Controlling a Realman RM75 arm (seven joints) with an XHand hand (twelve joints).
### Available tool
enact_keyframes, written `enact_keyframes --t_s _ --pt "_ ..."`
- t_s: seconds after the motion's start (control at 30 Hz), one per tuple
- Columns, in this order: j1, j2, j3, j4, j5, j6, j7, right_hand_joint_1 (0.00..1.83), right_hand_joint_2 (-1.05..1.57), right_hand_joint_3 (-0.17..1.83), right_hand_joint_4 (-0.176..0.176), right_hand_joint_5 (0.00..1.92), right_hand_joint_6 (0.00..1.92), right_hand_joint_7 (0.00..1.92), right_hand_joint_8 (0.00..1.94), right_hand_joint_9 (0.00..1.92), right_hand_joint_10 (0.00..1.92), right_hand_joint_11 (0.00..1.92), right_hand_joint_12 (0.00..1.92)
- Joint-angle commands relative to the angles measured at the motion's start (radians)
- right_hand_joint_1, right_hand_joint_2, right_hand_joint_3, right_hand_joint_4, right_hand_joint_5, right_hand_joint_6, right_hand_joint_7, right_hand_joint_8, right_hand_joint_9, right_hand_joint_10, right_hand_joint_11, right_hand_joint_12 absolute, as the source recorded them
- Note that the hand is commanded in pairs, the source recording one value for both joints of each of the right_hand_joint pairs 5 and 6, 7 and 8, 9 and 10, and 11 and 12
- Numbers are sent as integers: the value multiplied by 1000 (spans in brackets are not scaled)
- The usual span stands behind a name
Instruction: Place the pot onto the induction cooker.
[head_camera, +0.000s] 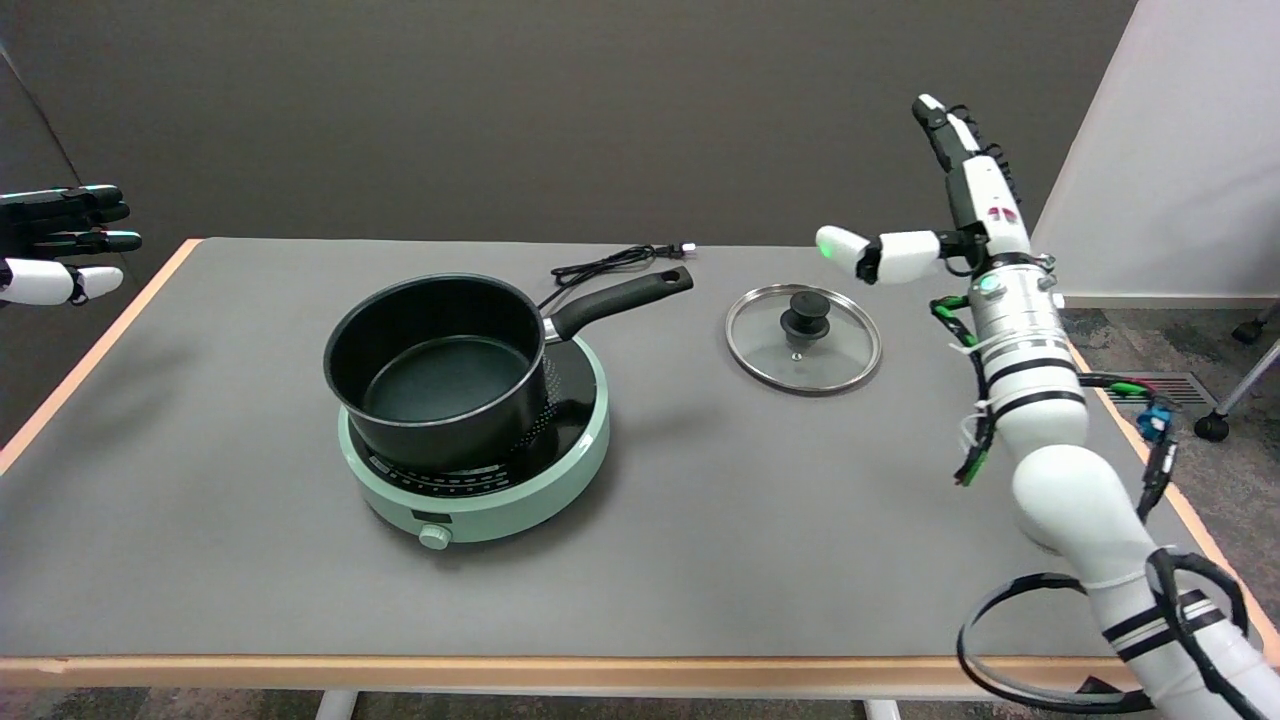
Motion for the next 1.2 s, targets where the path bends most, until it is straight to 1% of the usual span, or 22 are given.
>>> enact_keyframes --t_s 0.03,0.13,0.2,0.33,0.37,0.4,0.57,0.67,0.83,1.0,1.1,1.13,1.17,1.2 --pt "-34 178 148 -104 -22 -220 616 966 -62 959 -10 163 163 163 163 163 163 163 163" --pt "-45 212 147 -109 -76 -223 683 959 -78 987 -2 178 178 178 178 178 178 178 178" --pt "-51 229 147 -110 -154 -223 736 955 -93 1009 7 193 193 193 193 193 193 193 193" --pt "-52 238 151 -114 -242 -230 818 956 -111 1045 23 233 233 233 233 233 233 233 233" --pt "-52 238 153 -118 -250 -238 844 953 -118 1061 118 251 251 251 251 251 251 251 251" --pt "-50 240 154 -126 -249 -246 870 948 -123 1071 176 264 264 264 264 264 264 264 264" --pt "-20 239 149 -179 -221 -292 959 932 -117 1089 176 364 364 364 364 364 364 364 364" --pt "2 228 142 -204 -149 -327 961 925 -93 1074 176 379 379 379 379 379 379 379 379" --pt "14 215 147 -204 -39 -338 953 927 -67 1047 176 356 356 356 356 356 356 356 356" --pt "22 214 161 -195 9 -340 951 934 -52 1005 176 308 308 308 308 308 308 308 308" --pt "28 209 165 -201 74 -339 951 937 -49 998 176 300 300 300 300 300 300 300 300" --pt "32 204 165 -207 105 -337 951 940 -50 995 122 292 292 292 292 292 292 292 292" --pt "35 199 165 -214 131 -335 951 948 -55 992 25 280 280 280 280 280 280 280 280" --pt "38 192 167 -220 152 -333 951 949 -65 988 22 267 267 267 267 267 267 267 267"
